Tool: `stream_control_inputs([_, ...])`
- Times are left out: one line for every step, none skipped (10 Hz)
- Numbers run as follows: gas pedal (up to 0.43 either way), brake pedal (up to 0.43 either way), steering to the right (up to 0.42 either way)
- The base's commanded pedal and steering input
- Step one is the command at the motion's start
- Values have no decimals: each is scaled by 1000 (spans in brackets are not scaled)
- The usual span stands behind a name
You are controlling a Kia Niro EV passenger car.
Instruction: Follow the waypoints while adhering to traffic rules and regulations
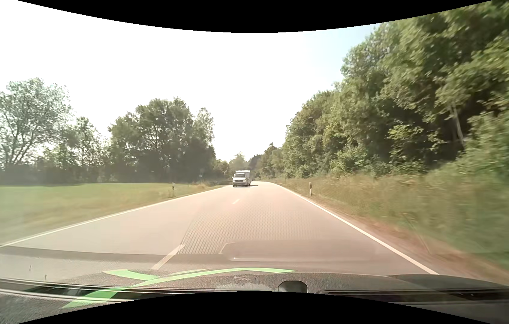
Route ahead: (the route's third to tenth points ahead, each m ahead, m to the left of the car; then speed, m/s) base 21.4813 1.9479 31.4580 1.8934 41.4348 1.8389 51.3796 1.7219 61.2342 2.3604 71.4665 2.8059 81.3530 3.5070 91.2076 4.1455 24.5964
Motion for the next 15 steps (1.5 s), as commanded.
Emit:
stream_control_inputs([311,0,-5])
stream_control_inputs([287,0,-5])
stream_control_inputs([287,0,-5])
stream_control_inputs([287,0,-6])
stream_control_inputs([287,0,-6])
stream_control_inputs([299,0,-6])
stream_control_inputs([299,0,-6])
stream_control_inputs([311,0,-6])
stream_control_inputs([311,0,-6])
stream_control_inputs([299,0,-6])
stream_control_inputs([299,0,-6])
stream_control_inputs([287,0,-7])
stream_control_inputs([287,0,-6])
stream_control_inputs([287,0,-6])
stream_control_inputs([280,0,-6])
